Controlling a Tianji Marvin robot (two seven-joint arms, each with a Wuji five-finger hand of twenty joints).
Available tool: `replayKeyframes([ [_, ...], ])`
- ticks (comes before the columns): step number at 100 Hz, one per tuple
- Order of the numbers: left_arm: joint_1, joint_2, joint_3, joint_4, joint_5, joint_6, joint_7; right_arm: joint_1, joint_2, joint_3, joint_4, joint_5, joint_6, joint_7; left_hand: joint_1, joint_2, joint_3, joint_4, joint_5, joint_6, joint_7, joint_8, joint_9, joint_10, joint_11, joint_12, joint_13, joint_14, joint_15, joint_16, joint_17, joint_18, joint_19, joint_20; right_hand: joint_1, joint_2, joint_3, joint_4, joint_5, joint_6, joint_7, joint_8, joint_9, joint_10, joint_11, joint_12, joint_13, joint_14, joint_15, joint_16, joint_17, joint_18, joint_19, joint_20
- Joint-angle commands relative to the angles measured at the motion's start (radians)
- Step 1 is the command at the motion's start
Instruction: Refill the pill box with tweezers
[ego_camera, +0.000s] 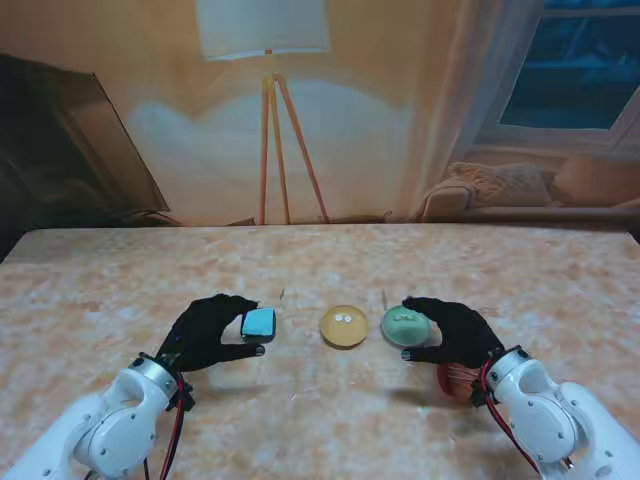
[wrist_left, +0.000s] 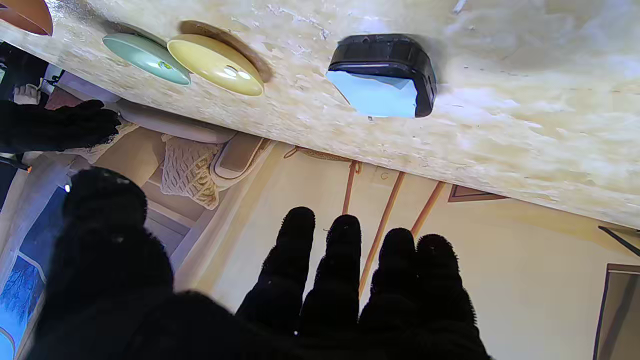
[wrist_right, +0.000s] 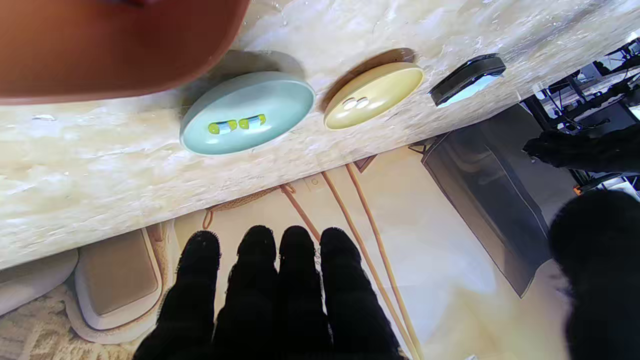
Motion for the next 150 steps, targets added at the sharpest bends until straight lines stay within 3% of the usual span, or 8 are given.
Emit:
replayKeyframes([
  [1,-0.001,-0.002,0.004,0.001,-0.001,-0.001,-0.017,-0.009,-0.004,-0.001,-0.002,-0.004,0.002,0.014,0.007,-0.011,0.005,0.014,0.016,-0.001,-0.02,-0.002,0.012,-0.014,-0.003,-0.006,0.002,-0.019,-0.018,-0.005,-0.013,-0.047,-0.012,-0.012,0.004,0.026,-0.018,-0.024,0.009,-0.005,-0.001,0.008,0.017,0.01,0.007,-0.043,0.009,-0.009,-0.01,-0.014,0.003,0.001,0.007,-0.017],
  [56,0.0,0.001,0.001,-0.002,0.013,0.006,-0.028,-0.005,-0.007,-0.006,0.004,0.007,0.009,0.004,0.017,-0.02,0.007,0.014,0.025,-0.009,-0.012,0.003,0.016,-0.017,-0.004,-0.006,0.005,-0.021,-0.022,-0.008,-0.016,-0.041,-0.017,-0.014,0.014,0.03,-0.027,-0.021,0.017,-0.012,0.007,0.009,0.027,0.006,0.006,-0.041,0.02,-0.01,-0.01,-0.014,0.003,0.006,0.021,-0.03],
  [90,-0.026,0.008,0.014,0.018,0.075,0.033,-0.039,-0.002,-0.007,-0.015,0.012,0.021,0.003,0.007,0.05,-0.076,0.012,0.011,-0.01,0.01,-0.029,-0.004,-0.031,0.013,-0.021,-0.012,-0.036,0.027,-0.034,-0.012,-0.021,0.011,-0.032,-0.022,0.013,0.03,-0.028,-0.021,0.013,-0.013,0.007,0.009,0.028,0.005,0.006,-0.041,0.02,-0.012,-0.011,-0.014,0.002,0.007,0.024,-0.038],
  [120,-0.106,0.033,0.071,0.077,0.202,0.067,-0.12,-0.004,-0.008,-0.02,0.02,0.028,-0.003,0.002,0.034,-0.067,0.009,0.007,-0.122,0.093,-0.109,-0.046,-0.12,0.051,-0.032,-0.019,-0.106,0.065,-0.029,-0.009,-0.034,0.041,-0.047,-0.028,0.016,0.027,-0.028,-0.021,0.009,-0.011,0.003,0.006,0.028,0.005,0.005,-0.041,0.019,-0.012,-0.011,-0.013,0.001,0.009,0.024,-0.043],
  [150,-0.235,0.039,0.181,0.214,0.205,0.096,-0.122,-0.005,-0.006,-0.021,0.019,0.038,0.004,0.018,0.027,-0.07,0.008,0.006,-0.143,0.134,-0.133,-0.066,-0.147,0.066,-0.019,-0.021,-0.13,0.071,-0.009,0.0,-0.041,0.031,-0.042,-0.025,0.021,0.026,-0.028,-0.021,0.011,-0.008,0.001,0.003,0.03,0.005,0.005,-0.04,0.018,-0.01,-0.01,-0.013,0.001,0.01,0.023,-0.046],
])
